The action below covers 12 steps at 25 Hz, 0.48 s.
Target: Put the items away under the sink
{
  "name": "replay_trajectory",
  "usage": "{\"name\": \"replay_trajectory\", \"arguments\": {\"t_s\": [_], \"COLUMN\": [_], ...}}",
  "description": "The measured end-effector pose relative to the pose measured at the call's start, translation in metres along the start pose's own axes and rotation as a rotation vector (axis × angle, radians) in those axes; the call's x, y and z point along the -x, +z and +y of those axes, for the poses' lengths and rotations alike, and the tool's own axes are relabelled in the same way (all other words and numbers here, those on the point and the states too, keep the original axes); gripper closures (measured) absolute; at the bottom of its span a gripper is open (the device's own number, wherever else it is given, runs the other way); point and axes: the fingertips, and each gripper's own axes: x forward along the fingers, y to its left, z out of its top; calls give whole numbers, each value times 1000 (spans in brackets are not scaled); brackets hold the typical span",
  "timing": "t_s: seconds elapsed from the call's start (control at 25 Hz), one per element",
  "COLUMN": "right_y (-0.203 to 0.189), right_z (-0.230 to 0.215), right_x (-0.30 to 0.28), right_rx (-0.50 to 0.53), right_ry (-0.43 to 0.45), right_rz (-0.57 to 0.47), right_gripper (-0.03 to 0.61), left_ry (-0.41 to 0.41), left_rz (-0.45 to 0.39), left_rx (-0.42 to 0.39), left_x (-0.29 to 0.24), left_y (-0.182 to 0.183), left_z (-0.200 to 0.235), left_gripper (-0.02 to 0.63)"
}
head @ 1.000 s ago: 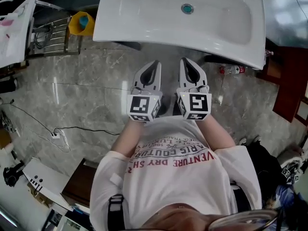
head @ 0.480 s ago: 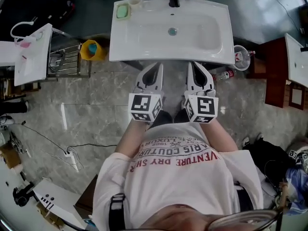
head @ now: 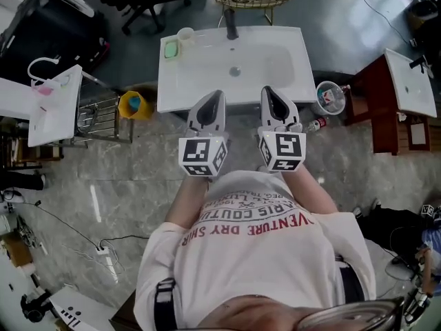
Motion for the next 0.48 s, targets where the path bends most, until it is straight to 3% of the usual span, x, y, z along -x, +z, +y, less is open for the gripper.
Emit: {"name": "replay_trajectory", "arguments": {"t_s": [0.24,0.48], "right_y": [6,5], "right_z": [2,4], "right_x": [2,8], "right_rx": [-72,-37], "right_ry": [29,18], "right_rz": [-20,-17], "right_gripper": [554,554], "left_ry": [-1,-1], "left_rz": [-11,-6], "left_rx": [11,3], "left_x": [5,10], "left_y": [7,5], "left_z": [0,-1], "left_gripper": [591,591]}}
